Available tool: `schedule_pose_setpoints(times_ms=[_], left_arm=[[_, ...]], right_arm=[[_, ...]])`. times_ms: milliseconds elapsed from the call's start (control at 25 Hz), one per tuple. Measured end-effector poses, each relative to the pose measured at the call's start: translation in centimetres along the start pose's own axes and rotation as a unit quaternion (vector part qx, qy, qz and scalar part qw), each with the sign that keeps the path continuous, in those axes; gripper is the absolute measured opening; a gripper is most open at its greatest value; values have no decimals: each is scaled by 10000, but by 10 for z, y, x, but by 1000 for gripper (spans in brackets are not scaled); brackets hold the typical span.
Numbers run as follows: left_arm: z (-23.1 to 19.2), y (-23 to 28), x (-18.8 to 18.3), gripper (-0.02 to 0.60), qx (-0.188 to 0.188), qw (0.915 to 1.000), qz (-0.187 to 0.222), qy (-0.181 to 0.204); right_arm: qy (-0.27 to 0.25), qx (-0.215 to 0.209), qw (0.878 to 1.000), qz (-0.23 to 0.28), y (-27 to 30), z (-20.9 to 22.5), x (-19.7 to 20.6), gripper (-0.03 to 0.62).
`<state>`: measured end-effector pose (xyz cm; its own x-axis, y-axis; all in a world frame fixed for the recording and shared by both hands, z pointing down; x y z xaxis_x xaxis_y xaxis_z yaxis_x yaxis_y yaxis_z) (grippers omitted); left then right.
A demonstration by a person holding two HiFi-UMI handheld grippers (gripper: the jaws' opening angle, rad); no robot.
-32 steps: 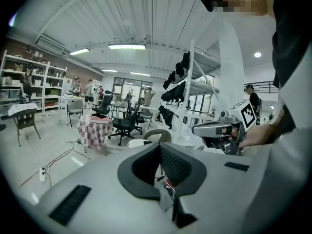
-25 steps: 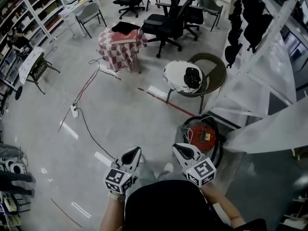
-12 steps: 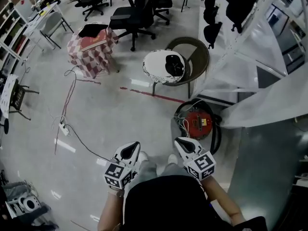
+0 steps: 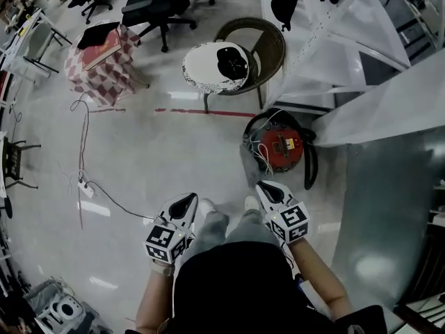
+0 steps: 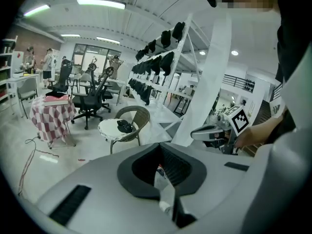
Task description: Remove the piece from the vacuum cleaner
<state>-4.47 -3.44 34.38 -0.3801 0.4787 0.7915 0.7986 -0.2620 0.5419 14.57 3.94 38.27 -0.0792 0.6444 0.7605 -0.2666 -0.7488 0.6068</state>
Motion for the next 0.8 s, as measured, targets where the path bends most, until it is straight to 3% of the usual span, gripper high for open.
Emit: schedule_pose_setpoints(times_ms=[200, 800], left_arm=[[2, 10, 23, 17, 37, 9997, -257, -21], [-1, 23, 85, 18, -636, 9935, -698, -641]], right_arm=[[268, 140, 9990, -330, 19, 26, 38, 31], [606, 165, 9873, -1461, 93, 91, 160, 75]])
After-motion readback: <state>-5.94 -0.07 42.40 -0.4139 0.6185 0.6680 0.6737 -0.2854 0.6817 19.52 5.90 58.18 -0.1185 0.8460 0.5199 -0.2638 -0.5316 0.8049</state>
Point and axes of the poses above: the fingertips, and each gripper's own axes: y forward along the fingers, z to its right, x out of its underside, the point moved 2 cm from there along -y, backward along the fingers, and after that the axes turned 3 degrees about -z, right-handed, at the moved point
